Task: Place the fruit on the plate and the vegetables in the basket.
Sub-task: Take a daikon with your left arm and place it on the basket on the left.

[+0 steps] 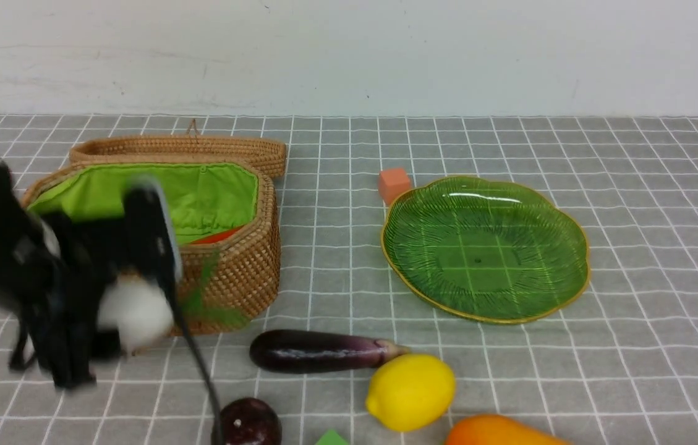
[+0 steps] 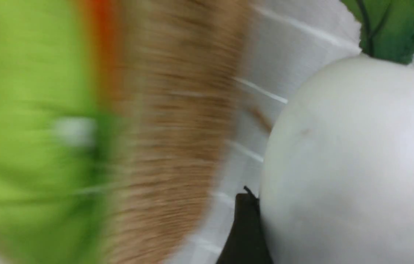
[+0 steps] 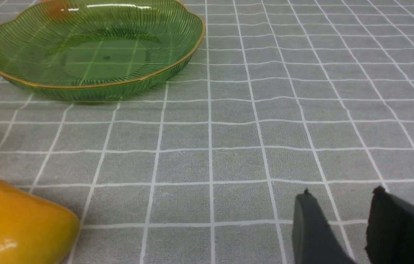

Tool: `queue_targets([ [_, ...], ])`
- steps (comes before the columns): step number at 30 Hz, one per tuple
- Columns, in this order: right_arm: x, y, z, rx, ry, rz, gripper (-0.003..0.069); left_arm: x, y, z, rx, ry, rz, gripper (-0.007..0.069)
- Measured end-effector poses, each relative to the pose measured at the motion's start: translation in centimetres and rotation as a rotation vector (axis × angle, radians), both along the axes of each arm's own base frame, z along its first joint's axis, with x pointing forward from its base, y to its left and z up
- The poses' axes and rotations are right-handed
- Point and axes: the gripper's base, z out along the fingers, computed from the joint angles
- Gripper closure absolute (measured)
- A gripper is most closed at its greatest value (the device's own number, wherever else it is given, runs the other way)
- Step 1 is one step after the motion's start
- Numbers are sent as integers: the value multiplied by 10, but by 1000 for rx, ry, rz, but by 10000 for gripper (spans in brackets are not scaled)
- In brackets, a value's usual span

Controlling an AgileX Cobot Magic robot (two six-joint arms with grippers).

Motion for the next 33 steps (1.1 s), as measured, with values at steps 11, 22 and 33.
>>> queue_targets([
  [11, 0, 0, 0, 0, 0, 0, 418, 62, -12, 39, 12, -445, -45, 96],
  [22, 0, 0, 0, 0, 0, 0, 418, 110, 1, -28, -106, -334, 175, 22],
  [33, 0, 0, 0, 0, 0, 0, 418, 54, 12, -15, -155, -306, 273, 9],
])
